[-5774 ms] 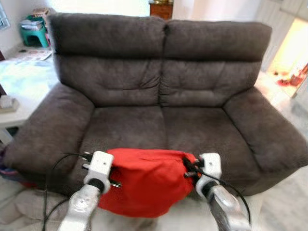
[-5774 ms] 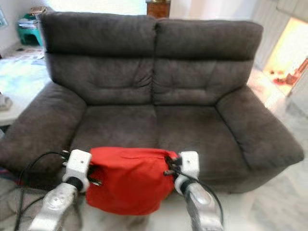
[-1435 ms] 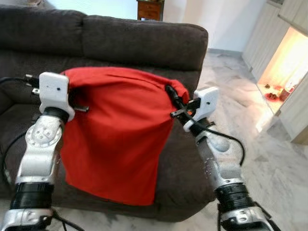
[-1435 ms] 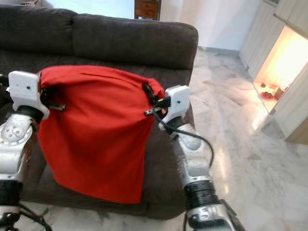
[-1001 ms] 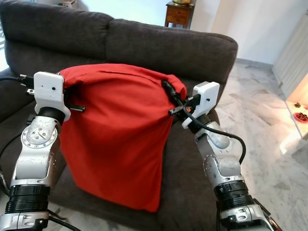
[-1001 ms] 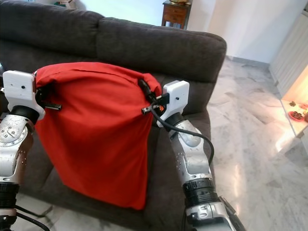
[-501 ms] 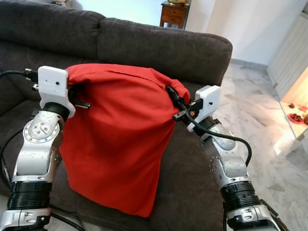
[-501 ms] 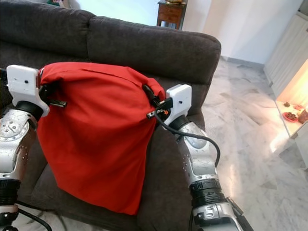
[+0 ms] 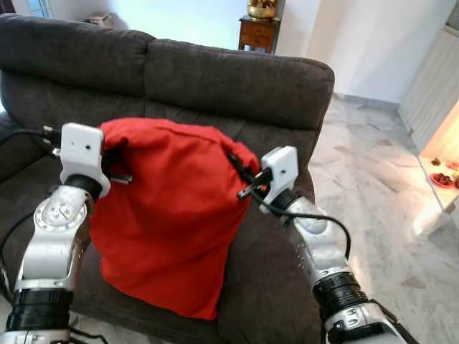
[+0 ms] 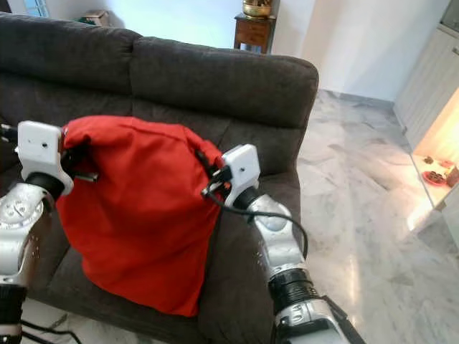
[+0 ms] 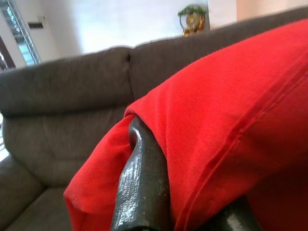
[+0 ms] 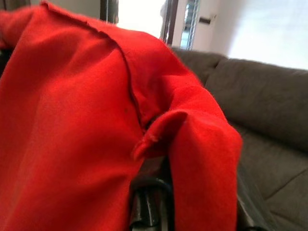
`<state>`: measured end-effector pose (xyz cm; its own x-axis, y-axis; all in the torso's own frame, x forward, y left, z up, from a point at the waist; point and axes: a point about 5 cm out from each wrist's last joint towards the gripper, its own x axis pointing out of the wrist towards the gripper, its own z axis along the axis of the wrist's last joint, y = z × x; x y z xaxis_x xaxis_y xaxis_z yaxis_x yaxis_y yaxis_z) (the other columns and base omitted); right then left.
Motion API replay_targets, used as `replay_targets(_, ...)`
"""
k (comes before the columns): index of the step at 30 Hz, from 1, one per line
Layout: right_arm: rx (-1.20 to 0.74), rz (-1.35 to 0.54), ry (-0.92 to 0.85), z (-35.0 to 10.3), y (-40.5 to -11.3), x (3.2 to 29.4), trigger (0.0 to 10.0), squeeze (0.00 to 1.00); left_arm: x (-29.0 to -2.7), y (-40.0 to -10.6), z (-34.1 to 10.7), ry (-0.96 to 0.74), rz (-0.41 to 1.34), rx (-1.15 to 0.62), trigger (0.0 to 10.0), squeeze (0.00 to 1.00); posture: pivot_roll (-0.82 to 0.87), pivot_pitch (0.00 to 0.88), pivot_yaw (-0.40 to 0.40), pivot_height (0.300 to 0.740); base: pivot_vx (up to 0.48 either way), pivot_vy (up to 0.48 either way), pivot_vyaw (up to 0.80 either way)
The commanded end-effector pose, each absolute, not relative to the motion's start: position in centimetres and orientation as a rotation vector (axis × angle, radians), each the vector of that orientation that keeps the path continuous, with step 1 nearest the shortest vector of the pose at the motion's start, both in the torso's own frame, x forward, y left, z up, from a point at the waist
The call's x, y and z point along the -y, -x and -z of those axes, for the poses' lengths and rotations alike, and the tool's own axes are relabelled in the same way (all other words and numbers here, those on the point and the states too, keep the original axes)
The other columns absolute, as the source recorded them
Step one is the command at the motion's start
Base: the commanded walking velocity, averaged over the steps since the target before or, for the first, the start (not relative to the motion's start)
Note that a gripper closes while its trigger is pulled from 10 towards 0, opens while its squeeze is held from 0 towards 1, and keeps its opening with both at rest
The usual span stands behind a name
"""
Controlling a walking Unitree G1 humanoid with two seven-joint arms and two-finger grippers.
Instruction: Move the pillow to the sofa from floor
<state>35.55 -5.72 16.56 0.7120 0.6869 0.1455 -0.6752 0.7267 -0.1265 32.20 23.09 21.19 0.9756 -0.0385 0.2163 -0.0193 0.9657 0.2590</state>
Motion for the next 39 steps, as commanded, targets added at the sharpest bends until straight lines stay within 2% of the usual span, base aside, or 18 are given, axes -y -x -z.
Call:
replay_targets(1, 0.113, -0.809, 0.108, -14.5, -34.7, 4.2, 10.0, 0.00, -21.6, -32.1, -20.3, -0.282, 0.083, 0.199, 10.0, 0.00, 0.13, 0.000, -0.049, 0.740, 0.000, 0.000, 0.00)
replay_targets(6, 0.075, -0.813, 0.121, -13.0, -34.2, 3.5, 10.0, 0.00, -20.5, -31.9, -18.4, -0.330, 0.133, 0.140, 10.0, 0.00, 0.13, 0.000, -0.048, 0.740, 0.000, 0.000, 0.00)
replay_targets(7, 0.070, -0.811, 0.129, -12.9, -34.2, 3.4, 10.0, 0.00, -20.4, -31.9, -18.1, -0.332, 0.138, 0.133, 10.0, 0.15, 0.13, 0.004, -0.047, 0.740, 0.000, 0.000, 0.00)
replay_targets(9, 0.057, -0.804, 0.131, -12.6, -34.1, 3.4, 10.0, 0.00, -20.1, -31.9, -17.7, -0.318, 0.144, 0.125, 10.0, 0.90, 0.13, 0.006, -0.049, 0.740, 0.000, 0.000, 0.00)
replay_targets(10, 0.053, -0.800, 0.122, -12.6, -34.1, 3.4, 10.0, 0.00, -20.0, -31.9, -17.6, -0.314, 0.147, 0.122, 10.0, 1.00, 0.13, 0.010, -0.049, 0.740, 0.000, 0.000, 0.00)
replay_targets(12, 0.050, -0.793, 0.108, -12.6, -34.1, 3.4, 10.0, 0.00, -19.8, -31.9, -17.5, -0.305, 0.152, 0.119, 10.0, 1.00, 0.13, 0.011, -0.049, 0.740, 0.000, 0.000, 0.00)
replay_targets(13, 0.051, -0.791, 0.106, -12.6, -34.2, 3.4, 10.0, 0.38, -19.8, -31.9, -17.4, -0.305, 0.153, 0.120, 10.0, 1.00, 0.13, 0.011, -0.049, 0.740, 0.000, 0.000, 0.00)
replay_targets(14, 0.051, -0.791, 0.106, -12.6, -34.2, 3.4, 10.0, 0.38, -19.8, -31.9, -17.4, -0.305, 0.153, 0.120, 10.0, 1.00, 0.13, 0.011, -0.049, 0.740, 0.000, 0.000, 0.00)
replay_targets(15, 0.052, -0.788, 0.106, -12.6, -34.2, 3.5, 10.0, 1.00, -19.7, -31.9, -17.4, -0.303, 0.153, 0.120, 10.0, 1.00, 0.12, 0.013, -0.049, 0.740, 0.000, 0.000, 0.00)
replay_targets(19, 0.058, -0.758, 0.113, -12.8, -34.6, 4.0, 10.0, 0.98, -19.7, -32.0, -17.5, -0.305, 0.151, 0.122, 10.0, 1.00, 0.12, 0.017, -0.048, 0.740, 0.000, 0.000, 0.00)
replay_targets(20, 0.061, -0.754, 0.113, -12.8, -34.6, 4.0, 10.0, 0.83, -19.7, -32.0, -17.5, -0.306, 0.151, 0.123, 10.0, 1.00, 0.12, 0.015, -0.048, 0.740, 0.000, 0.000, 0.00)
replay_targets(22, 0.067, -0.737, 0.115, -12.9, -34.8, 4.2, 10.0, 0.00, -19.6, -32.0, -17.4, -0.309, 0.151, 0.124, 10.0, 1.00, 0.12, 0.014, -0.047, 0.740, 0.000, 0.000, 0.00)
replay_targets(30, 0.074, -0.714, 0.081, -13.1, -35.0, 4.3, 10.0, 0.18, -19.4, -32.1, -17.3, -0.308, 0.148, 0.125, 10.0, 1.00, 0.12, 0.012, -0.044, 0.740, 0.000, 0.000, 0.00)
replay_targets(31, 0.072, -0.710, 0.072, -13.1, -35.0, 4.3, 10.0, 1.00, -19.4, -32.1, -17.2, -0.302, 0.147, 0.124, 10.0, 1.00, 0.12, 0.009, -0.046, 0.740, 0.000, 0.000, 0.00)
replay_targets(33, 0.071, -0.700, 0.077, -13.1, -35.1, 4.5, 10.0, 1.00, -19.4, -32.1, -17.2, -0.299, 0.145, 0.123, 10.0, 1.00, 0.12, 0.009, -0.047, 0.740, 0.000, 0.000, 0.00)
replay_targets(36, 0.069, -0.680, 0.077, -13.0, -35.2, 4.8, 10.0, 0.64, -19.3, -32.0, -17.0, -0.303, 0.147, 0.118, 10.0, 1.00, 0.12, 0.008, -0.047, 0.740, 0.000, 0.000, 0.00)
replay_targets(37, 0.068, -0.645, 0.081, -13.0, -35.5, 5.4, 10.0, 0.00, -19.3, -32.0, -16.7, -0.312, 0.149, 0.110, 10.0, 0.00, 0.12, 0.008, -0.047, 0.740, 0.000, 0.000, 0.00)
replay_targets(39, 0.067, -0.620, 0.084, -13.0, -35.6, 5.8, 10.0, 0.00, -19.3, -32.0, -16.6, -0.318, 0.150, 0.104, 10.0, 0.00, 0.12, 0.008, -0.047, 0.740, 0.000, 0.000, 0.00)
